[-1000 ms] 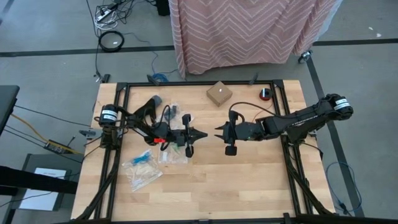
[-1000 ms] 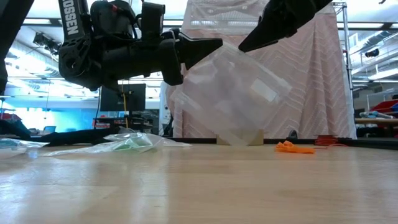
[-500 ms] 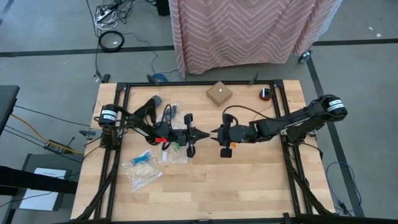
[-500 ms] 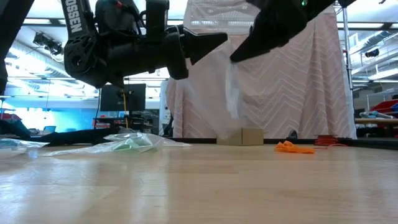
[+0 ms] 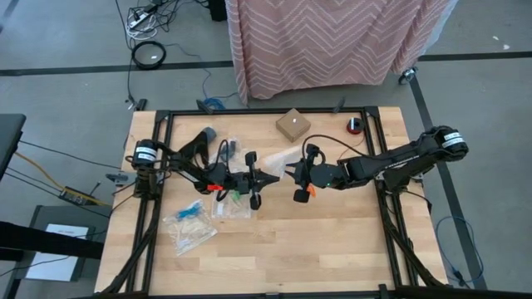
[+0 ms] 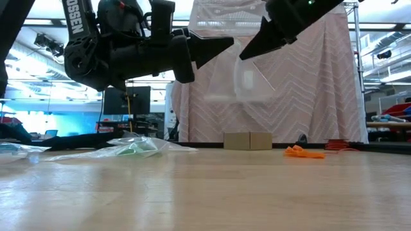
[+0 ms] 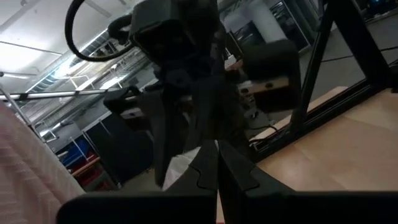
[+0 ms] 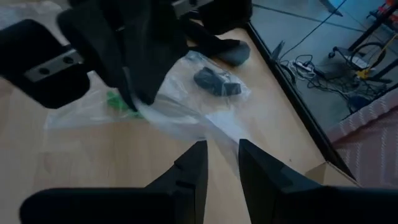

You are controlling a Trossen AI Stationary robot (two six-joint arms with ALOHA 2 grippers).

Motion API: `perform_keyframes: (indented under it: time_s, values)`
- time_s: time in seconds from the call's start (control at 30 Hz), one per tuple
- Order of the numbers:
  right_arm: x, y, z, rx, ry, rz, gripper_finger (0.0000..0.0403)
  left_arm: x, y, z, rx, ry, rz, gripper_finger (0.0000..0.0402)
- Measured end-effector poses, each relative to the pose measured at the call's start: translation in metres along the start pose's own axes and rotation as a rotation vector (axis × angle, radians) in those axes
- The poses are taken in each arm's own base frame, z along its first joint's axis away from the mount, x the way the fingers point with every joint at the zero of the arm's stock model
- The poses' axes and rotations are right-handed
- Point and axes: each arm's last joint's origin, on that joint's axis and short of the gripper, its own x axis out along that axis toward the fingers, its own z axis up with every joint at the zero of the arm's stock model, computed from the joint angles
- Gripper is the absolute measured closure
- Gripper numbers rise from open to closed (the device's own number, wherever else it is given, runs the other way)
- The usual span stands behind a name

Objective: Sort rubber bands
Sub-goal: Open the transparent zip bag

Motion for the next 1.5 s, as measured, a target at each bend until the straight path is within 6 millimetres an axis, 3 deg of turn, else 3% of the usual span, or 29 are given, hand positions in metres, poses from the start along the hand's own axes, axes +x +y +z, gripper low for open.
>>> perform_keyframes:
  time_s: [0.3, 0.53, 0.93, 1.17, 1.37, 1.5]
  values:
    - [-0.009, 0.014, -0.001, 0.019, -0.002, 0.046, 0.0332, 0.000, 0.004, 0.000, -0.003, 0.045, 0.098, 0.0397]
    - [-0.015, 0.019, 0.001, 0.011, -0.023, -0.011, 0.0398, 0.000, 0.003, 0.000, -0.083, 0.043, 0.095, 0.0397]
    - [-0.016, 0.016, 0.001, 0.034, -0.025, -0.130, 0.0402, 0.000, -0.003, 0.003, -0.145, 0.005, 0.027, 0.0397]
    - [-0.014, 0.016, 0.000, 0.019, -0.015, -0.069, 0.0402, 0.000, -0.005, 0.004, -0.139, 0.001, 0.012, 0.0397]
    - [-0.024, 0.024, 0.005, -0.072, -0.061, -0.044, 0.0398, 0.000, -0.006, 0.003, -0.138, 0.011, 0.009, 0.0397]
    - [-0.036, 0.027, 0.007, -0.090, -0.082, -0.027, 0.0373, 0.000, -0.006, 0.002, -0.135, 0.036, 0.014, 0.0397]
